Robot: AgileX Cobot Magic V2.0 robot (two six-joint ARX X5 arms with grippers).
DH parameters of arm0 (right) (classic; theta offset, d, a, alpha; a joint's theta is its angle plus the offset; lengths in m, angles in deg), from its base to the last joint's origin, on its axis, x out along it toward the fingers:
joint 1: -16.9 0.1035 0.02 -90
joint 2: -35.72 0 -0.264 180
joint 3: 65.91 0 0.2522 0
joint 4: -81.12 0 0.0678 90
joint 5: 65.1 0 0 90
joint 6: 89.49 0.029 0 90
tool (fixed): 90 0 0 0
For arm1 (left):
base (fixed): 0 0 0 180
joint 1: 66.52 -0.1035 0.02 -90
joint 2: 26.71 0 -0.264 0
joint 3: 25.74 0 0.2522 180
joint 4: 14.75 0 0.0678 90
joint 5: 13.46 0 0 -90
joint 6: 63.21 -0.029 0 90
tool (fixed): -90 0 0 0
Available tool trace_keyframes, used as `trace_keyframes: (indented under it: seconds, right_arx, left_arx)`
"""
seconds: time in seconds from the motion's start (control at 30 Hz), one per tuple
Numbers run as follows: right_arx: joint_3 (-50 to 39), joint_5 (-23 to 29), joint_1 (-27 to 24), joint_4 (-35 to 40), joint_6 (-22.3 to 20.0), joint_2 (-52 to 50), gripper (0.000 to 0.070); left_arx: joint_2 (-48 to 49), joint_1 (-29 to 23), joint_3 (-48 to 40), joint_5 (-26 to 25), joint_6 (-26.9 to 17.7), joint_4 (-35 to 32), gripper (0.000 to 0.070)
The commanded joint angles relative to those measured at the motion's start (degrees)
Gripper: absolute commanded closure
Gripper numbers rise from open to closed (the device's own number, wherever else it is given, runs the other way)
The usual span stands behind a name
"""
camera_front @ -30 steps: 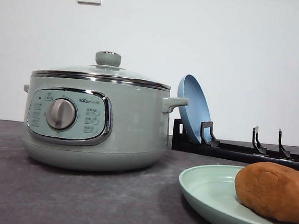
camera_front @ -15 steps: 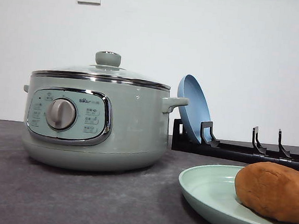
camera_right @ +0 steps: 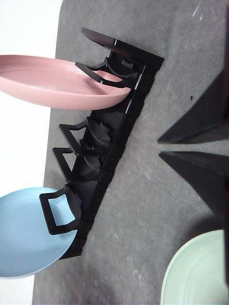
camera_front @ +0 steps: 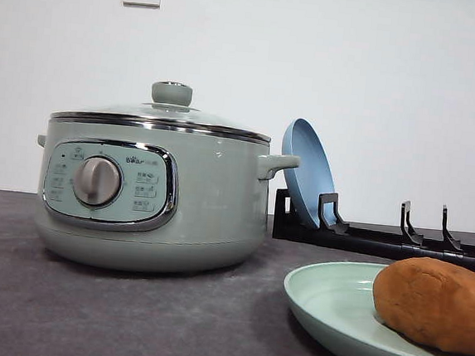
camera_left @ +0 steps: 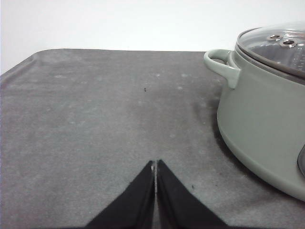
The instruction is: Transfer potato from steamer to green plate
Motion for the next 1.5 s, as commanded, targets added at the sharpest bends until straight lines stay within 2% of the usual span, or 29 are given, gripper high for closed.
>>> trace_keyframes:
  seconds: [0.0, 1.47]
  right_arx:
    - [-0.3, 0.1, -0.1, 0.5, 0.9, -0.2, 0.0683]
    - [-0.3, 0.1, -0.1, 0.5, 0.9, -0.2, 0.0684]
  left_arx:
    - [0.1, 0.0, -1.2, 0.0, -0.3, 0.4, 0.07]
    - [0.1, 0.0, -1.2, 0.0, -0.3, 0.4, 0.07]
